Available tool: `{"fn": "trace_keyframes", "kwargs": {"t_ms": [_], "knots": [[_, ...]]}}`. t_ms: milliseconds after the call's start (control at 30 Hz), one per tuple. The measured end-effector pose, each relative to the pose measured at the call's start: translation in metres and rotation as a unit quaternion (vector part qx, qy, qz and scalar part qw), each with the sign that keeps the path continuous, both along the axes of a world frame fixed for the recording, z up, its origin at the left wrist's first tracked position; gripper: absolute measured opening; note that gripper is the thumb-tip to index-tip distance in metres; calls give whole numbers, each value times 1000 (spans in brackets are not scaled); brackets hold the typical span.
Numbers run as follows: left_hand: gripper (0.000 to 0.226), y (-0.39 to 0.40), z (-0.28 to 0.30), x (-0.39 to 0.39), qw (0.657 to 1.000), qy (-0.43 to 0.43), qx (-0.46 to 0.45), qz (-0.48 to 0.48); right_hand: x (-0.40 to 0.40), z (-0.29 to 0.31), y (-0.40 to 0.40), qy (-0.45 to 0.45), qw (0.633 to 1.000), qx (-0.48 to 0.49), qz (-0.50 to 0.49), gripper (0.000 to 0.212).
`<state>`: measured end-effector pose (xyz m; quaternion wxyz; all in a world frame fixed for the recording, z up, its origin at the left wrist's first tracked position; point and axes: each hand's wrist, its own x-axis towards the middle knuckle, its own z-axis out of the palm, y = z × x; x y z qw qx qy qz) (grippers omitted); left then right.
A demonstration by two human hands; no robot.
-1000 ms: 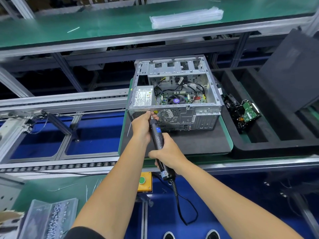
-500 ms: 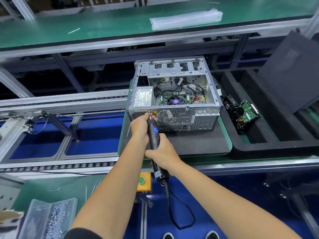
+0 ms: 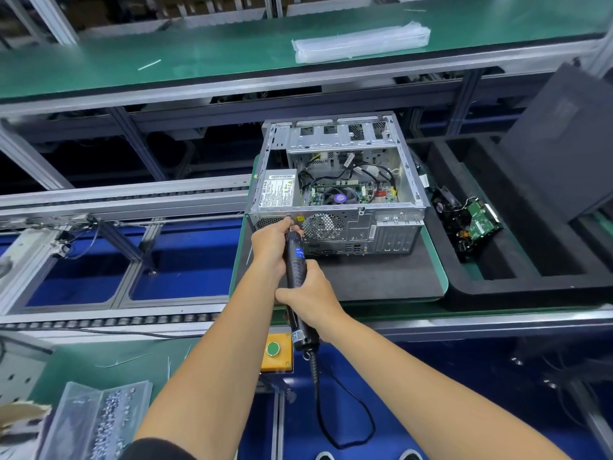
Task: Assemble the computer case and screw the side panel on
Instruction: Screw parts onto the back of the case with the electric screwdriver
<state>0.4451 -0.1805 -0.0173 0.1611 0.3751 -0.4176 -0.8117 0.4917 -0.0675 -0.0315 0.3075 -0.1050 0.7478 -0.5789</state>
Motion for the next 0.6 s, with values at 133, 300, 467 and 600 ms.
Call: {"fn": "trace_keyframes", "kwargs": {"t_ms": [133, 300, 467, 600], "knots": [[9, -1, 2, 0, 1000, -11, -10, 1, 3, -1, -2, -13, 1000, -15, -7, 43], [7, -1, 4, -3, 999, -33, -35, 0, 2, 0, -1, -18, 1000, -17, 0, 44], [3, -2, 9, -7, 998, -47, -47, 17, 1, -1, 0, -18, 1000, -12, 4, 46], [10, -4, 10, -8, 995, -58, -80, 16, 2, -3, -2, -27, 999, -17, 0, 45]]}}
